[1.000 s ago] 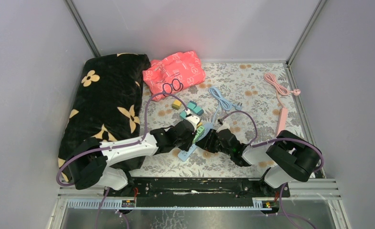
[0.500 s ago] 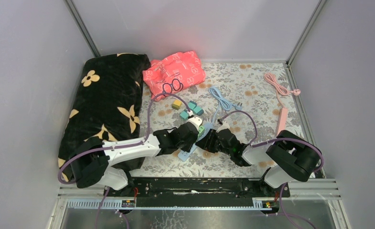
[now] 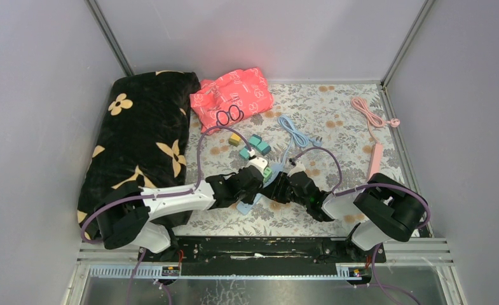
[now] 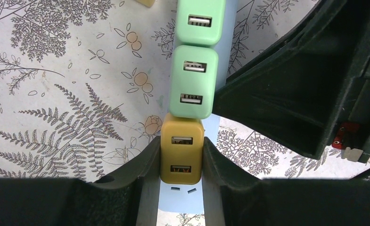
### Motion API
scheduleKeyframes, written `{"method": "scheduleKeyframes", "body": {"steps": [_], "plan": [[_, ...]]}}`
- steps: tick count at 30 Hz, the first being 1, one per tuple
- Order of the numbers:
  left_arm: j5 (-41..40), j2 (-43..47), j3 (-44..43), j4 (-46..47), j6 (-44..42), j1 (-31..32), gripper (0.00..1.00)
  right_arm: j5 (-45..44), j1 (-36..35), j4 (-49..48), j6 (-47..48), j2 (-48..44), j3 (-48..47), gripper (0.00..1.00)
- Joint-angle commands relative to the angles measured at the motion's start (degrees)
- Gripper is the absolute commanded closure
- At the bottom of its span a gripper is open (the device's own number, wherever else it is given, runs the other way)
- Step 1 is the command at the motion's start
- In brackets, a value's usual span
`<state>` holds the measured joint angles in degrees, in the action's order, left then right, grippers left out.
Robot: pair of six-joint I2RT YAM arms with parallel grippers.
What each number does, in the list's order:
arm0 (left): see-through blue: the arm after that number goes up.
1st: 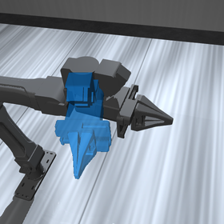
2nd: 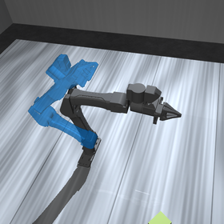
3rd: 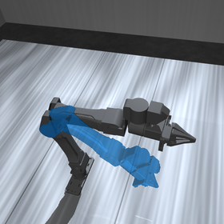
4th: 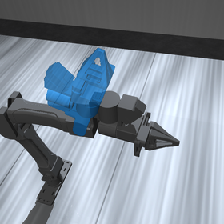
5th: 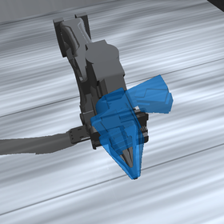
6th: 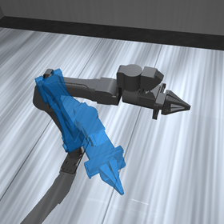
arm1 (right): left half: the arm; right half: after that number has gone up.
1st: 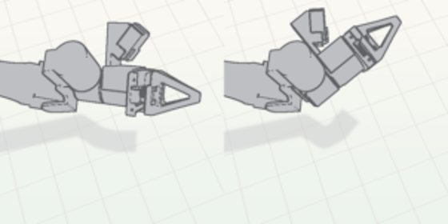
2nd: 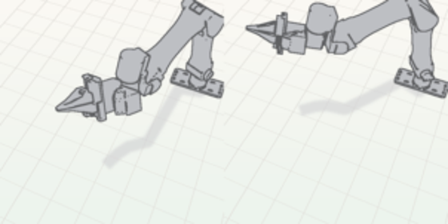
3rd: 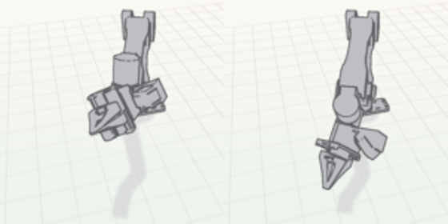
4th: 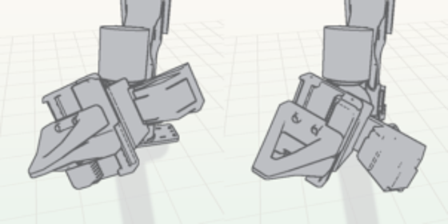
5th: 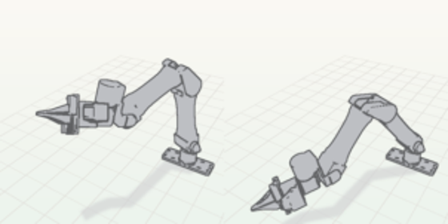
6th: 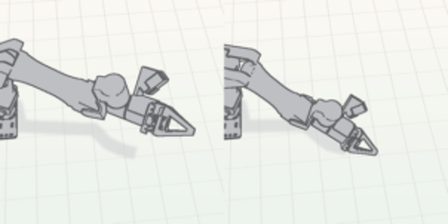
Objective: Insert the plug
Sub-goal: Insert the plug into the socket.
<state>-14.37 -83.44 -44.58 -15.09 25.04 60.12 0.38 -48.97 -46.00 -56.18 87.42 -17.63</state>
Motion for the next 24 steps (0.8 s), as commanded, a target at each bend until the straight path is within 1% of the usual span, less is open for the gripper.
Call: {"method": "scheduleKeyframes", "body": {"steps": [1, 9, 13, 17, 18, 20, 23, 24], "plan": [[4.60, -5.42, 4.16, -6.52, 4.67, 0.43, 1.00, 0.47, -0.33, 0.02, 2.88, 1.96, -1.07, 0.66], [7.12, -10.74, 2.73, -7.58, 5.33, 0.42, 1.00, 0.08, -0.32, 0.15, 3.75, 0.69, -0.74, 0.66], [6.66, -10.45, 2.92, -7.73, 6.04, 0.41, 1.00, -0.03, -0.32, 0.30, 4.65, -0.21, -0.82, 0.65], [5.95, -8.25, 2.41, -8.12, 6.19, 0.43, 1.00, -0.02, -0.32, 0.12, 6.12, -1.20, -1.07, 0.61], [5.86, -7.75, 1.93, -8.30, 6.10, 0.37, 0.99, 0.05, -0.31, 0.12, 6.49, -1.54, -1.09, 0.60], [5.52, -6.46, 0.76, -8.77, 5.91, 0.42, 0.90, -0.05, -0.28, 0.12, 7.13, -2.48, -1.09, 0.58], [5.10, -4.61, -1.25, -9.34, 5.41, 0.38, 0.80, -0.61, -0.33, 0.22, 7.86, -4.34, -0.65, 0.56], [4.94, -3.90, -1.98, -9.65, 5.26, 0.39, 0.75, -0.98, -0.29, 0.21, 8.22, -5.07, -0.38, 0.55]]}}
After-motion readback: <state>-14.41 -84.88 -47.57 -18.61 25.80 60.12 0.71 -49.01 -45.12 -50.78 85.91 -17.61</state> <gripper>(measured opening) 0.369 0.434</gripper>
